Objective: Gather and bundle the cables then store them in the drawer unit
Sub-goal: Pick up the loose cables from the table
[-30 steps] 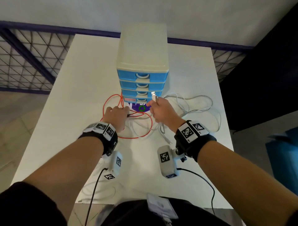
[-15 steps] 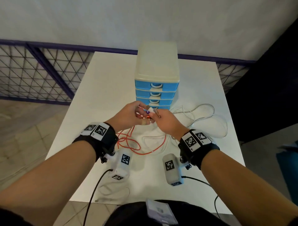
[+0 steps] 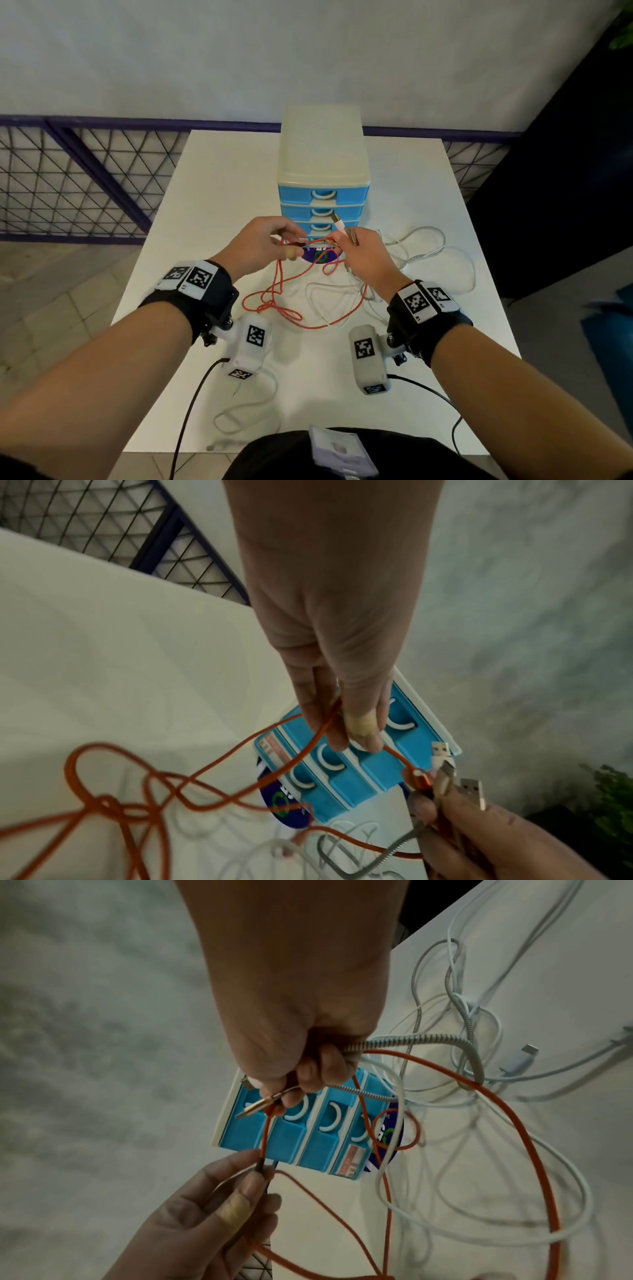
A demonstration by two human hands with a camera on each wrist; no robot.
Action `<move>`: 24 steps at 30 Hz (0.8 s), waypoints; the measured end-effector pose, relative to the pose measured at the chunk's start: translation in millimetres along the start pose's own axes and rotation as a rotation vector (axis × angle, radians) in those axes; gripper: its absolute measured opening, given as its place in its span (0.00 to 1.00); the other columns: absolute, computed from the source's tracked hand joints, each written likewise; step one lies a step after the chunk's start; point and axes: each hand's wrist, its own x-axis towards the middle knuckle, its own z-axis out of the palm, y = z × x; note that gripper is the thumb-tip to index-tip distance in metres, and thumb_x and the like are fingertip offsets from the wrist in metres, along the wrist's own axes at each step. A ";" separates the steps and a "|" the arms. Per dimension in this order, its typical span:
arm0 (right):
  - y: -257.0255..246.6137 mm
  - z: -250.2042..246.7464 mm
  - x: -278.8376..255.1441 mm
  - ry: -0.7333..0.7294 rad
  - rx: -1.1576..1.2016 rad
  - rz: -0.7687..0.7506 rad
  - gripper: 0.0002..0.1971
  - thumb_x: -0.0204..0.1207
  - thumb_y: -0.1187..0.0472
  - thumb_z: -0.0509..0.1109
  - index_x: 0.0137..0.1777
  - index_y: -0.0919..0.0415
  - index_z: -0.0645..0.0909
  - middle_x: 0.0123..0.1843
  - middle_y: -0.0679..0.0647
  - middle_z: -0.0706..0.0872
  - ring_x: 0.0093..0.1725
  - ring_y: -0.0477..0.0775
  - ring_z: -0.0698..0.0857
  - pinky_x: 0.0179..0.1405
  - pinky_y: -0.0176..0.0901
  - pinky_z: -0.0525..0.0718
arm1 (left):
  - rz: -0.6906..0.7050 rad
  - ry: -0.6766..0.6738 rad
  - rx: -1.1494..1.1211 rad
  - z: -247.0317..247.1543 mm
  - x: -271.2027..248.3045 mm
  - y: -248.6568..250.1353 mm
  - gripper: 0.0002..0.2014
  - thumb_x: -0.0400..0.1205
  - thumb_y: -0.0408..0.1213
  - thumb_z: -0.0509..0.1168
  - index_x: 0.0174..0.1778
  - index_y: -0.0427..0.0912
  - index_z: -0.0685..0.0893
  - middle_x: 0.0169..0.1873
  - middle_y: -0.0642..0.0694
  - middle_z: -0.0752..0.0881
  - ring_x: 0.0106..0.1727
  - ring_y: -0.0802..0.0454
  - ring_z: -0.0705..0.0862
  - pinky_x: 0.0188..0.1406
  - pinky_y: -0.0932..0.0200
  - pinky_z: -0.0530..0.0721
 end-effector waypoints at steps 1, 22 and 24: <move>-0.2 -1.3 0.2 0.001 -0.003 0.005 0.18 0.85 0.58 0.63 0.31 0.52 0.77 0.25 0.45 0.75 0.17 0.34 0.74 0.19 0.24 0.68 | -0.010 0.027 0.016 -2.0 1.6 -0.3 0.11 0.71 0.29 0.76 0.48 0.42 0.88 0.41 0.46 0.87 0.37 0.54 0.87 0.48 0.50 0.85; -40.4 -0.3 12.9 -0.277 0.145 0.027 0.14 0.88 0.61 0.54 0.44 0.60 0.78 0.36 0.57 0.79 0.30 0.49 0.85 0.32 0.31 0.85 | 0.182 0.258 -0.106 -1.3 24.0 55.3 0.20 0.73 0.29 0.75 0.53 0.45 0.71 0.43 0.51 0.83 0.35 0.55 0.85 0.38 0.66 0.85; -37.0 -1.4 13.3 -0.195 0.094 0.031 0.12 0.88 0.61 0.54 0.48 0.63 0.77 0.33 0.55 0.75 0.25 0.50 0.79 0.27 0.34 0.82 | 0.141 0.240 -0.126 3.0 25.6 39.5 0.15 0.74 0.31 0.74 0.49 0.44 0.74 0.45 0.50 0.82 0.35 0.56 0.84 0.38 0.64 0.86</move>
